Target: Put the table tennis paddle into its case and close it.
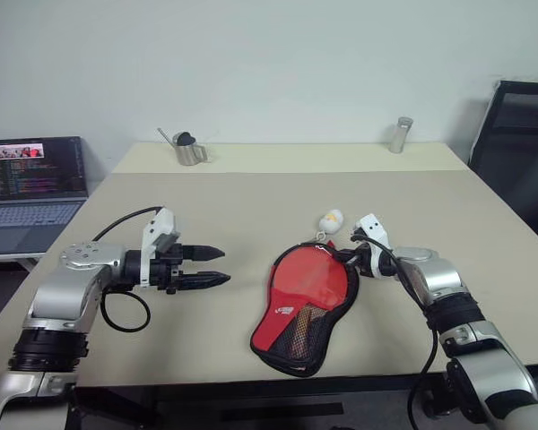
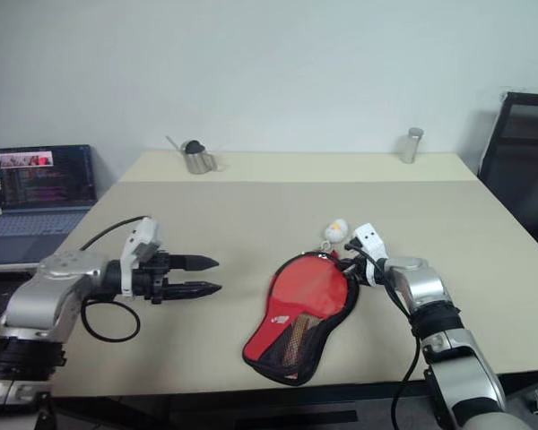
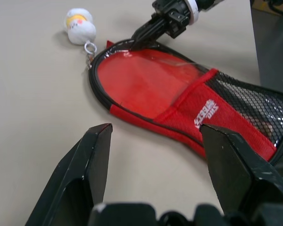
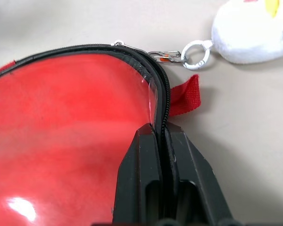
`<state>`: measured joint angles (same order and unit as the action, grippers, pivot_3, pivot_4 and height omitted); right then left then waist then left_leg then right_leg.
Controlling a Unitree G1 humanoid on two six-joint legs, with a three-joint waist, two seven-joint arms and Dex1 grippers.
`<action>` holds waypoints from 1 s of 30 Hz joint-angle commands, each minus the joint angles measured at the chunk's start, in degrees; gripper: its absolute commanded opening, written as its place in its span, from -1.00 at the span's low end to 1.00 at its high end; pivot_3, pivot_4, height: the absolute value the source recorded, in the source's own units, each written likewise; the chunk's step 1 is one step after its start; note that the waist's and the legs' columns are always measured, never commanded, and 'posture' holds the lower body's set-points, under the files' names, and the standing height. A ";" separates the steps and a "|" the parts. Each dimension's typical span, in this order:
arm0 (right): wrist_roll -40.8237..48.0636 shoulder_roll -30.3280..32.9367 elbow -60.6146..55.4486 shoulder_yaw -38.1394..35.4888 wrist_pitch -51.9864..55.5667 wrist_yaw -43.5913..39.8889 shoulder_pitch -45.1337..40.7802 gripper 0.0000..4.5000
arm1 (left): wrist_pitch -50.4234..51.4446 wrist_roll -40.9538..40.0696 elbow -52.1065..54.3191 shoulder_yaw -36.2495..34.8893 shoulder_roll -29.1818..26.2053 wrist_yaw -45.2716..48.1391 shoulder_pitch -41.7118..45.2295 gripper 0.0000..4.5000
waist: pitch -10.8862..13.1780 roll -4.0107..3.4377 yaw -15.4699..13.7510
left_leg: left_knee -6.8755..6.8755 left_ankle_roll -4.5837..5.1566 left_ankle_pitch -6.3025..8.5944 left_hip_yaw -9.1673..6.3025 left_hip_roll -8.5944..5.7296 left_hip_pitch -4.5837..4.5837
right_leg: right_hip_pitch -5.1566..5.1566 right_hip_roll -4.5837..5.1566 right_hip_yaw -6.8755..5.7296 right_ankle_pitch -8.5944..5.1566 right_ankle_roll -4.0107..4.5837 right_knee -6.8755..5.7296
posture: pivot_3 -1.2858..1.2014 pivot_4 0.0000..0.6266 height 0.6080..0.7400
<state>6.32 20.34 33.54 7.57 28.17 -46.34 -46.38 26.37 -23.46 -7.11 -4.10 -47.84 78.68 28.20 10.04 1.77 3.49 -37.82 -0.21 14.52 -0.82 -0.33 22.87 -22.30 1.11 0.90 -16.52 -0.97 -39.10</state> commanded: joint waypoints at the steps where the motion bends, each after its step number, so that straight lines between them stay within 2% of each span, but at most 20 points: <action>1: -2.30 -2.19 0.43 5.20 -3.05 -4.18 0.12 -0.99 | -0.28 -0.81 1.85 -0.17 -1.38 0.89 -0.89 0.43 | 0.00 0.00 0.24 | 0.00 0.00 0.00 0.01 0.01 -0.02 | 0.00 0.00 0.01 0.00 0.00 -0.01 | 0.03 -0.52 1.00; 11: -6.50 -8.16 2.61 9.69 -12.37 -8.18 -1.58 -0.99 | 0.41 -1.25 4.72 0.30 -1.45 0.91 -2.63 0.43 | -0.01 0.01 2.28 | 0.03 0.00 0.00 0.04 0.15 -0.10 | -0.01 -0.15 0.08 0.00 0.00 -0.06 | 0.03 -0.52 1.00; 20: -8.94 -11.37 5.21 10.31 -17.99 -9.24 -2.52 -0.99 | 0.31 -1.17 5.51 0.96 -1.29 0.82 -3.00 0.43 | 0.00 0.00 2.48 | 0.09 -0.02 0.01 0.05 0.26 -0.12 | -0.03 -0.23 0.08 -0.01 0.01 -0.06 | 0.03 -0.52 1.00; 24: -10.62 -11.34 6.17 9.90 -17.85 -7.27 -3.00 -0.99 | -0.12 -0.78 5.30 1.62 -0.61 0.20 -2.70 0.43 | 0.00 0.00 2.50 | 0.09 -0.03 0.02 0.05 0.26 -0.17 | -0.03 -0.23 0.08 0.00 0.02 -0.11 | 0.03 -0.52 1.00; 30: -8.45 -8.71 1.30 6.15 -11.26 -6.26 -1.88 -0.99 | -0.98 -0.52 4.24 2.23 0.01 -0.15 -1.73 0.43 | 0.01 -0.02 2.02 | 0.08 -0.04 0.01 0.04 0.25 -0.20 | -0.03 -0.21 0.06 -0.01 0.02 -0.29 | 0.03 -0.52 1.00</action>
<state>-3.20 11.84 37.13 14.03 14.30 -52.39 -48.83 26.53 -23.81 -3.77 -1.56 -47.71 78.66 25.25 10.05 1.75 5.51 -37.75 -0.25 14.53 -0.79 -0.08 22.67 -22.33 0.91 0.95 -16.52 -0.95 -39.40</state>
